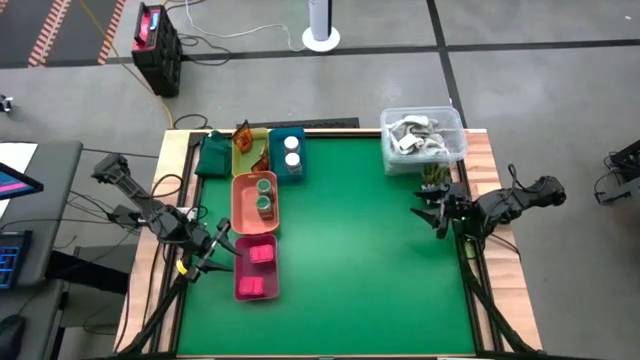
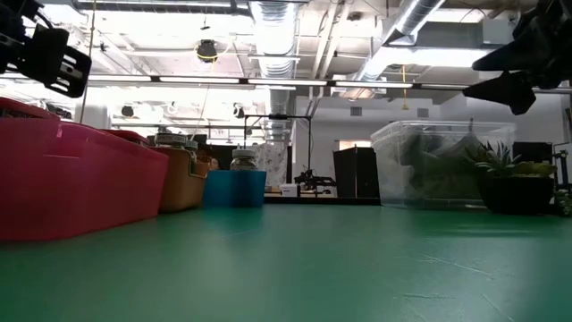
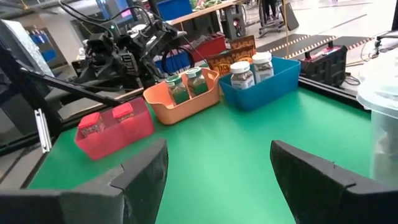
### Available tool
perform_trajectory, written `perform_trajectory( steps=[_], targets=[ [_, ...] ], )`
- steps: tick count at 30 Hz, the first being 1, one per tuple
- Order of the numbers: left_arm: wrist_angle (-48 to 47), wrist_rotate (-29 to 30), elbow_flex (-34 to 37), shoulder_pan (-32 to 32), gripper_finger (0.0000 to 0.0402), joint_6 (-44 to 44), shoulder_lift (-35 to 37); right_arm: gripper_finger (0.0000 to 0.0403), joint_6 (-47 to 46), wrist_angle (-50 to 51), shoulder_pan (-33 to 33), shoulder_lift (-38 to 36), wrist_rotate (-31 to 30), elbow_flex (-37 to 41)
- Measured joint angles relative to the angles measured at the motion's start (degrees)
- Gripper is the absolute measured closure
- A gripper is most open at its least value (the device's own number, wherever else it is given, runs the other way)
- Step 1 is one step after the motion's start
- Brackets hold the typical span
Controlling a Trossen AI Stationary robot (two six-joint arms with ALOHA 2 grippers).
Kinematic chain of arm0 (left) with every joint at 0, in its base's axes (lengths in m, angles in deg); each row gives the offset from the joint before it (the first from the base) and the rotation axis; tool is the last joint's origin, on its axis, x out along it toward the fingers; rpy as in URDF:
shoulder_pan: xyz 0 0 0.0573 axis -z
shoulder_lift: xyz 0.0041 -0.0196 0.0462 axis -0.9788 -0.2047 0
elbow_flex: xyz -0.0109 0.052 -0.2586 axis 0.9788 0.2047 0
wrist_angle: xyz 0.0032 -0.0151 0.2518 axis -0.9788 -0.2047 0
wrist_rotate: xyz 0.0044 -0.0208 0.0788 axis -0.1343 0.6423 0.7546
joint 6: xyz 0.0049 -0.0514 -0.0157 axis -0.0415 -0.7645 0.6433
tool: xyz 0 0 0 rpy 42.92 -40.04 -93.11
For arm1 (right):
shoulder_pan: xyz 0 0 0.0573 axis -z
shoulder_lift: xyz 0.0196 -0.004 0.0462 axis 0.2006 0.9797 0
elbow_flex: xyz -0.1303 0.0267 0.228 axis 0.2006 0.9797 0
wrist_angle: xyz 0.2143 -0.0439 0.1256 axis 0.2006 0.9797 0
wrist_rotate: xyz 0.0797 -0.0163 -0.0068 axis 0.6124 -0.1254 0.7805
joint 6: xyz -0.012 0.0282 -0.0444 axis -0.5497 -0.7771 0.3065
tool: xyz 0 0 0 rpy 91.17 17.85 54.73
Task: Sort spices by type
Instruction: Return to Home Position
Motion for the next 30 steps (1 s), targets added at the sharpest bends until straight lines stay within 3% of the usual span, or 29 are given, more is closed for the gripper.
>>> perform_trajectory(
  steps=[7,15,30],
  targets=[
    [-0.1,0.8,0.1,0.0,0.0205,0.4,-0.1,0.0097,-1.0,-3.5,0.0,0.0,-0.1,5.5],
    [-0.2,10.2,0.1,0.0,0.0205,3.9,-0.1,0.0097,-2.9,-5.4,0.0,0.0,-0.1,7.4],
    [-0.2,10.6,0.2,-0.1,0.0205,5.6,0.0,0.0097,-2.4,-4.8,0.0,0.1,-2.8,7.4]
  ],
)
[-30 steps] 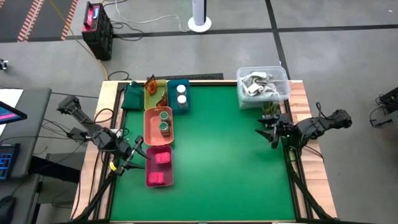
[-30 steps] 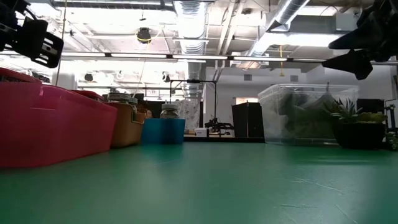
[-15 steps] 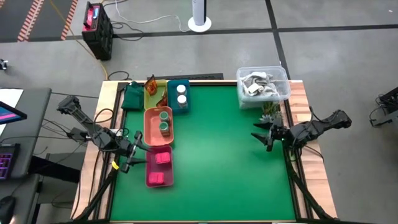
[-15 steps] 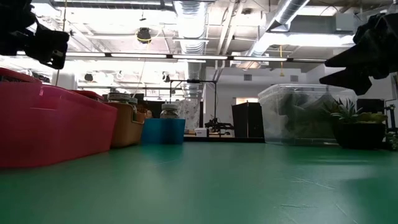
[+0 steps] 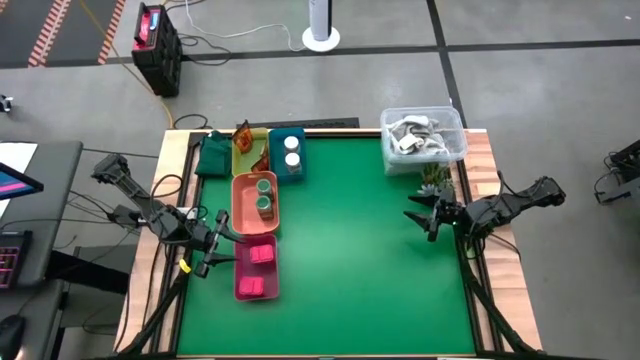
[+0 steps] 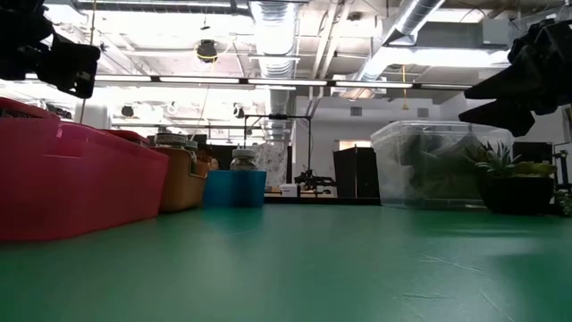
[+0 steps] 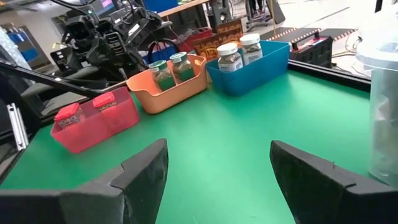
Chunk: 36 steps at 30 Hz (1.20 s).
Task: Sort spices by type
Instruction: Return to Home Position
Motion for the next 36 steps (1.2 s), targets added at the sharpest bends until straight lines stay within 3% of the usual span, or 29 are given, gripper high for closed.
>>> perform_trajectory(
  steps=[12,21,36],
  targets=[
    [-0.4,0.1,0.0,0.0,0.0205,1.0,0.0,0.0097,0.0,0.2,0.0,0.0,0.0,0.0],
    [-1.4,0.1,0.0,0.0,0.0205,-8.8,0.0,0.0097,0.0,0.2,0.0,0.0,0.1,0.0],
    [-1.6,0.1,0.0,0.0,0.0205,-7.0,0.0,0.0097,0.0,0.2,0.0,0.0,0.1,0.1]
  ],
)
